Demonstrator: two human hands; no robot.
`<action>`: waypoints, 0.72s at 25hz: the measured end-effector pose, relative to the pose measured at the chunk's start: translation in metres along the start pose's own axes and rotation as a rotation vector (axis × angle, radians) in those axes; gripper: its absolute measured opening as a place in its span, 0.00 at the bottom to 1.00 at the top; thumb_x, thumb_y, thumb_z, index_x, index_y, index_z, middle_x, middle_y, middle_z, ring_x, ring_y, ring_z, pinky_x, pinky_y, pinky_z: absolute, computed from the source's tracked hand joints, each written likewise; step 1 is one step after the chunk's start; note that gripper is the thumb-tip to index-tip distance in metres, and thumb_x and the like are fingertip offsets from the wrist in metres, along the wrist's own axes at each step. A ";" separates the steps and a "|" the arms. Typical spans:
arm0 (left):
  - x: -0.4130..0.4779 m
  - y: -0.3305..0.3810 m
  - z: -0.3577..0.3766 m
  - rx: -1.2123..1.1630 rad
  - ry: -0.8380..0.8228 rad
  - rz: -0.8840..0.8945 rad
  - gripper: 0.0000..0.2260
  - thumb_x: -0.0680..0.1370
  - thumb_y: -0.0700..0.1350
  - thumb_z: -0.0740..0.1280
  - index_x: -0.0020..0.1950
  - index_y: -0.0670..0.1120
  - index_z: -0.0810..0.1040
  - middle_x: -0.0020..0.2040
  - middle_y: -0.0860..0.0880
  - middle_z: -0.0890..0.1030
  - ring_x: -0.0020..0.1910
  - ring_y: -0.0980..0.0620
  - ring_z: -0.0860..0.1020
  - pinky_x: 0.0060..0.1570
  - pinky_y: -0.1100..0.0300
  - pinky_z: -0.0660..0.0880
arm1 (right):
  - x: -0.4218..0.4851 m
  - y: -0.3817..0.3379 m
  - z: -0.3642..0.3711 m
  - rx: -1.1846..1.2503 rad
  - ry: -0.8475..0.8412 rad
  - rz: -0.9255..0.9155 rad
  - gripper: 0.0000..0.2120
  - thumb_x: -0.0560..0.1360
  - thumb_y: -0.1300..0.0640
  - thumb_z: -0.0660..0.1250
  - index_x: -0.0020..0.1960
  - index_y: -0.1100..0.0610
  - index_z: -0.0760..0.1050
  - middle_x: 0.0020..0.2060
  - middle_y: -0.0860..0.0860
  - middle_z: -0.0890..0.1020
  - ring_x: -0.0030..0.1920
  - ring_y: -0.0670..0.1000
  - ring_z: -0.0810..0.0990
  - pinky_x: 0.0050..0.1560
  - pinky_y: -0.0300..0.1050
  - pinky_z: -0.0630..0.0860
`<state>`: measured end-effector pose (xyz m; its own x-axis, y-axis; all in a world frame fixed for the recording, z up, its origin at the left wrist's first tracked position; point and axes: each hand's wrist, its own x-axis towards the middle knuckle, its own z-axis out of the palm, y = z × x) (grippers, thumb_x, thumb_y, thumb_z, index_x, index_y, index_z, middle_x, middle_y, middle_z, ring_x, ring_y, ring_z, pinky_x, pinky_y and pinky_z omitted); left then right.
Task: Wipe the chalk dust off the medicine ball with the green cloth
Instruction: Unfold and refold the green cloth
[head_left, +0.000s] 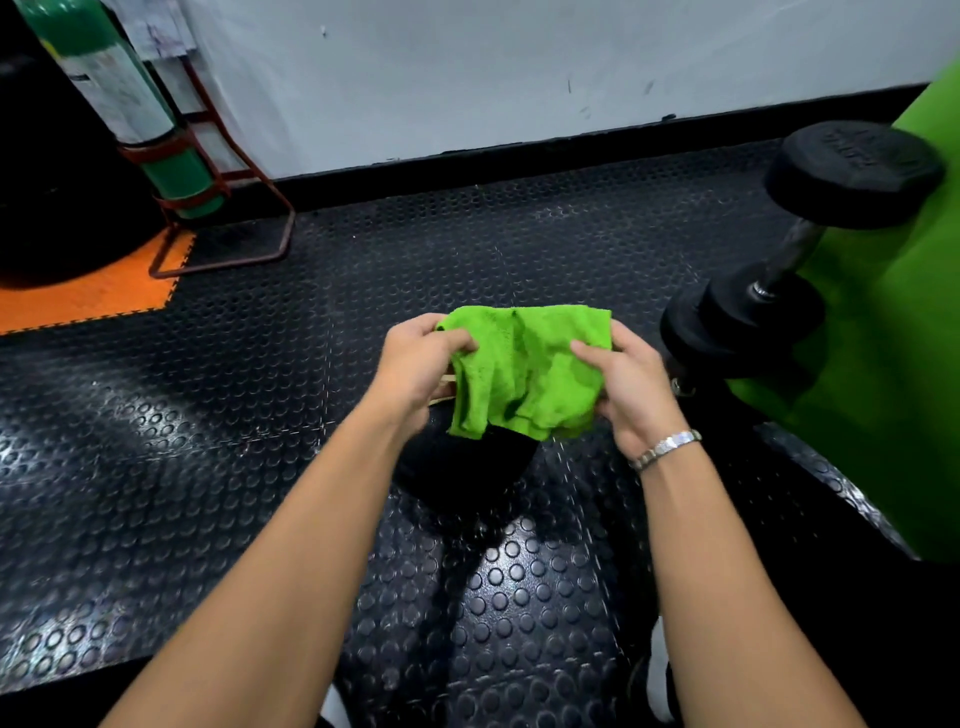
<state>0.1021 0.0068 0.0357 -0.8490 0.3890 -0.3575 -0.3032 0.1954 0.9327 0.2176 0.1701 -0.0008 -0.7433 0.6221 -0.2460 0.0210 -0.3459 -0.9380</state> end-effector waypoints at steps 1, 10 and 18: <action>-0.001 0.000 0.010 0.029 0.020 0.040 0.08 0.76 0.33 0.70 0.46 0.46 0.82 0.39 0.47 0.83 0.34 0.50 0.80 0.34 0.61 0.74 | -0.004 0.002 0.012 -0.029 -0.010 -0.039 0.14 0.77 0.67 0.67 0.60 0.56 0.81 0.54 0.53 0.86 0.54 0.52 0.84 0.55 0.52 0.81; -0.018 0.016 0.027 0.015 -0.257 0.005 0.24 0.86 0.58 0.54 0.63 0.45 0.84 0.50 0.45 0.86 0.38 0.49 0.81 0.31 0.57 0.78 | -0.015 0.000 0.014 0.107 -0.124 -0.046 0.20 0.71 0.75 0.68 0.59 0.60 0.79 0.49 0.55 0.85 0.49 0.55 0.84 0.50 0.52 0.82; -0.015 -0.036 0.045 -0.175 -0.453 -0.338 0.23 0.72 0.54 0.75 0.64 0.46 0.82 0.54 0.45 0.87 0.53 0.46 0.85 0.52 0.50 0.82 | -0.006 0.000 -0.023 0.476 -0.185 0.345 0.16 0.78 0.57 0.61 0.62 0.63 0.79 0.57 0.60 0.84 0.54 0.60 0.84 0.52 0.58 0.82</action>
<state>0.1448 0.0347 0.0052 -0.4356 0.6841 -0.5850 -0.6239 0.2390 0.7441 0.2373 0.1824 -0.0046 -0.8512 0.3010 -0.4300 0.0120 -0.8078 -0.5893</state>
